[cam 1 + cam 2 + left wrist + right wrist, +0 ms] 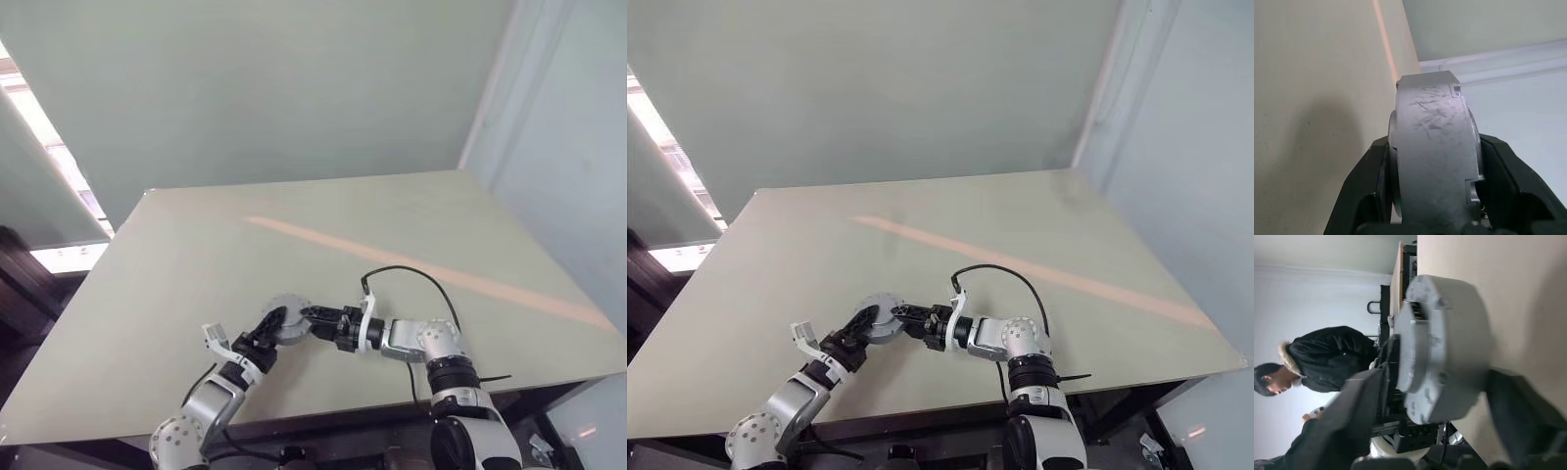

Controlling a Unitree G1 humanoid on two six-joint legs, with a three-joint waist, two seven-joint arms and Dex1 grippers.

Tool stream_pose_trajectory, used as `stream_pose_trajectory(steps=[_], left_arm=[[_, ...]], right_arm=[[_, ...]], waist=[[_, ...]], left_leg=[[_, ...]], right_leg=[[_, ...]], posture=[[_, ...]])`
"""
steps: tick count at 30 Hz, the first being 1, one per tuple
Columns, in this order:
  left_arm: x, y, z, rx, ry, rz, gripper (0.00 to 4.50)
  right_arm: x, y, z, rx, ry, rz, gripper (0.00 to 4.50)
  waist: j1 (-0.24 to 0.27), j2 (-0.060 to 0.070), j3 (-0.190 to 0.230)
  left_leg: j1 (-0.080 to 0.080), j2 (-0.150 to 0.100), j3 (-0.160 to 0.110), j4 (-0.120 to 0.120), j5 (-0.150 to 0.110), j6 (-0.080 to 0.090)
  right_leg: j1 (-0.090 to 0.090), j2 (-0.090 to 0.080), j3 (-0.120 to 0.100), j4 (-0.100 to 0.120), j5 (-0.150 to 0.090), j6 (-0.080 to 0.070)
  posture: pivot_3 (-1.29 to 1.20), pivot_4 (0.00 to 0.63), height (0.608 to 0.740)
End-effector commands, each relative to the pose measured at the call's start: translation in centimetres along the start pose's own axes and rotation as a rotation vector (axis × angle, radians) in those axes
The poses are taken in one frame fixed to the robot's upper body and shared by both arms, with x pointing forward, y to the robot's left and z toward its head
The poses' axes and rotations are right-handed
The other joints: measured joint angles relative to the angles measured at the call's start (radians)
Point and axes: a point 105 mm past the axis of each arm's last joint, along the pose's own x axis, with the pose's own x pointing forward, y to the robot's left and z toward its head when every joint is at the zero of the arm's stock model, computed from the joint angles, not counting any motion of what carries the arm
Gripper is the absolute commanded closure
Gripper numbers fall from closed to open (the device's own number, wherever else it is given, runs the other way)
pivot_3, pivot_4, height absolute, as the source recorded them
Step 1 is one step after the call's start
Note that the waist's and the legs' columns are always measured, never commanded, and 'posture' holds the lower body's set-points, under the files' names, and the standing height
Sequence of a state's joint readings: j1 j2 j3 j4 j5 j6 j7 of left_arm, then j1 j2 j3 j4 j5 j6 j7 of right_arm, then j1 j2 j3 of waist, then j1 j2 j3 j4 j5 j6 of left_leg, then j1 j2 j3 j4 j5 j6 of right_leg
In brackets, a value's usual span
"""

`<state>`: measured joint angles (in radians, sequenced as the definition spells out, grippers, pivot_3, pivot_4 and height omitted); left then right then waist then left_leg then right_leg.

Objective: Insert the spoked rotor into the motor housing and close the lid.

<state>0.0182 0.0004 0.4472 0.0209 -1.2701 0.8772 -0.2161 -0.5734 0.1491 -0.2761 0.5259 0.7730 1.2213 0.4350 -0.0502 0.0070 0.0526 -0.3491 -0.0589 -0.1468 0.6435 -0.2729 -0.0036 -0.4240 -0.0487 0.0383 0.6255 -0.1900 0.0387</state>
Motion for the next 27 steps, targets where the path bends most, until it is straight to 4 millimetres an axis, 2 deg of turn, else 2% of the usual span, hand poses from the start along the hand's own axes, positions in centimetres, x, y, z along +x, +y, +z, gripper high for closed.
stream_pose_trajectory(steps=[1,8,13,20,27], left_arm=[[0.8,-1.1,-0.1,0.010,0.002,-0.047,2.46],[1.1,-1.4,0.4,0.009,-0.041,-0.067,2.47],[1.3,-2.0,1.4,0.022,-0.099,-0.094,2.47],[0.8,-3.2,6.0,0.172,-0.330,-0.091,2.48],[-0.9,-2.4,11.2,0.441,-0.538,0.065,2.48]], right_arm=[[1.5,2.5,0.8,-0.038,-0.058,0.091,0.00],[1.2,2.4,1.0,-0.039,-0.072,0.092,0.00],[1.0,1.9,1.8,-0.181,-0.147,0.057,0.00],[0.4,1.2,2.9,-0.533,-0.243,-0.020,0.00],[-0.9,2.0,3.3,-0.943,-0.271,-0.029,0.00]], waist=[[0.000,0.000,0.000],[0.000,0.000,0.000],[0.000,0.000,0.000],[0.000,0.000,0.000],[0.001,-0.001,-0.001]], left_leg=[[0.000,0.000,0.000,0.000,0.000,0.000],[0.000,0.000,0.000,0.000,0.000,0.000],[0.000,0.000,0.000,0.001,0.000,0.000],[0.000,0.000,0.001,0.002,0.000,0.000],[0.000,0.000,0.001,0.002,0.001,-0.002]], right_leg=[[0.000,0.000,0.000,0.000,0.000,0.000],[0.000,0.000,0.000,0.000,0.000,0.000],[0.000,0.000,0.000,0.000,0.001,0.000],[0.000,0.000,0.000,0.000,0.001,0.000],[0.000,0.000,0.000,0.000,0.002,0.000]], posture=[[0.00,0.000,0.740],[0.00,0.000,0.740],[0.00,0.000,0.740],[0.00,0.000,0.740],[0.00,0.000,0.740]])
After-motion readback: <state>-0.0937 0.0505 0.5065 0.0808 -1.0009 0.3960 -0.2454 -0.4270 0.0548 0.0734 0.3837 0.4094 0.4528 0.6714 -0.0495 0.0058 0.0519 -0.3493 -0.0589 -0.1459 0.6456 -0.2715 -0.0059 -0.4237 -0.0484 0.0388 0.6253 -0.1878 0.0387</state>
